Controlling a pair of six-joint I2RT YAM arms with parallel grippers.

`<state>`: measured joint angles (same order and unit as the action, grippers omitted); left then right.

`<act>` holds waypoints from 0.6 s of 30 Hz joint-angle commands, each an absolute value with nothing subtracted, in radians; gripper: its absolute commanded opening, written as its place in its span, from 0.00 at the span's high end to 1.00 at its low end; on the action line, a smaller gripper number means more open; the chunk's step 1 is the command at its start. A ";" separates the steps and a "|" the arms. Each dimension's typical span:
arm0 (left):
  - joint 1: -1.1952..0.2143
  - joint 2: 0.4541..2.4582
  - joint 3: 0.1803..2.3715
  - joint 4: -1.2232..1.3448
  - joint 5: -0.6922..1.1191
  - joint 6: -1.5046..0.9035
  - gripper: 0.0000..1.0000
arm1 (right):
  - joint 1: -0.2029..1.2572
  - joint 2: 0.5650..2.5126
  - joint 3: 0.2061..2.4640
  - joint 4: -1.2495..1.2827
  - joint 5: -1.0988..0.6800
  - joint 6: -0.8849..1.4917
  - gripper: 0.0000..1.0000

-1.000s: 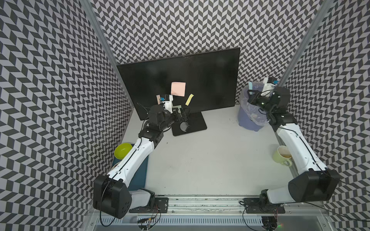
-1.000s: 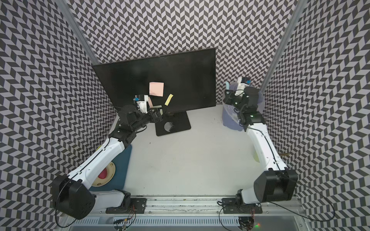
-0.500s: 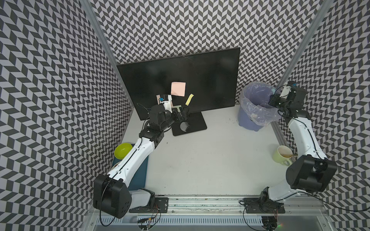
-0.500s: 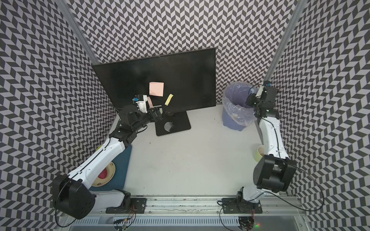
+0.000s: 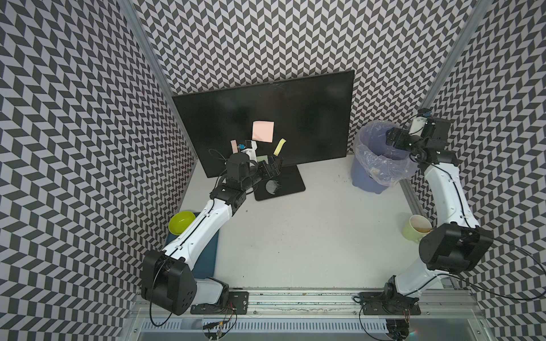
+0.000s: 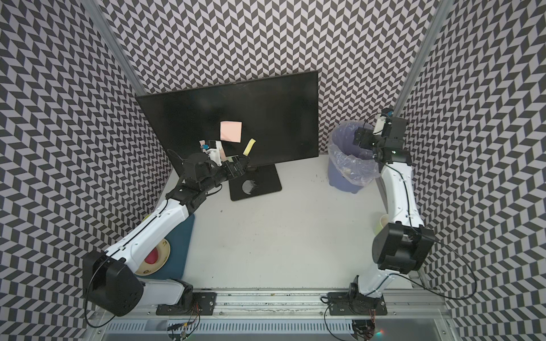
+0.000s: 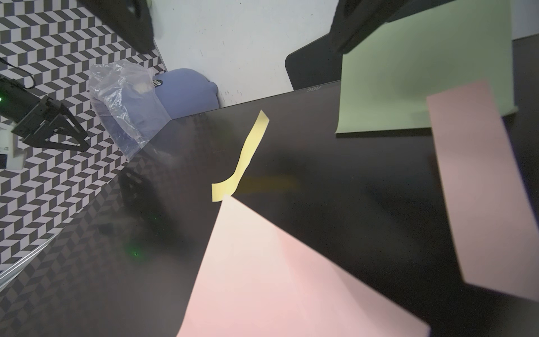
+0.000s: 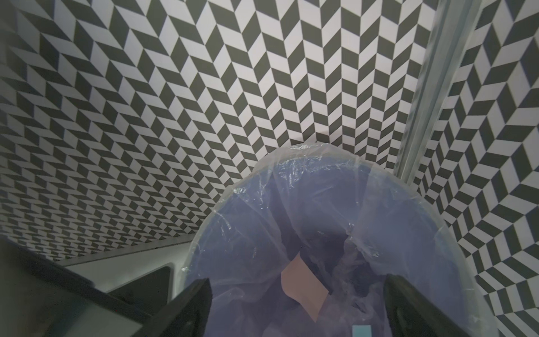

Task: Remove the sticky note from the monitor
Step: Place the sticky note in the trash bin, then tear off the sticky note from the monitor.

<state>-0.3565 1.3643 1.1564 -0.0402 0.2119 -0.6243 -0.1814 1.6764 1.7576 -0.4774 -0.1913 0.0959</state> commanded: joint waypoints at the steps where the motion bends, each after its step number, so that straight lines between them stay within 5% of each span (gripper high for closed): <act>1: -0.366 1.376 1.185 -0.006 0.179 -0.664 0.00 | -0.153 1.662 1.771 -0.488 -0.195 0.050 0.03; 10: -0.383 1.390 1.170 0.100 0.052 -0.783 0.02 | -0.051 1.610 1.733 -0.444 -0.271 0.095 0.01; 18: -0.405 1.468 1.209 0.118 0.027 -0.808 0.13 | -0.008 1.496 1.574 -0.257 -0.459 0.281 0.01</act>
<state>-0.3901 1.4525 1.1763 0.0784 0.0605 -0.7948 -0.0212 1.5620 1.6199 -0.3977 -0.3573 0.1810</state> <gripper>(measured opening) 0.882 0.989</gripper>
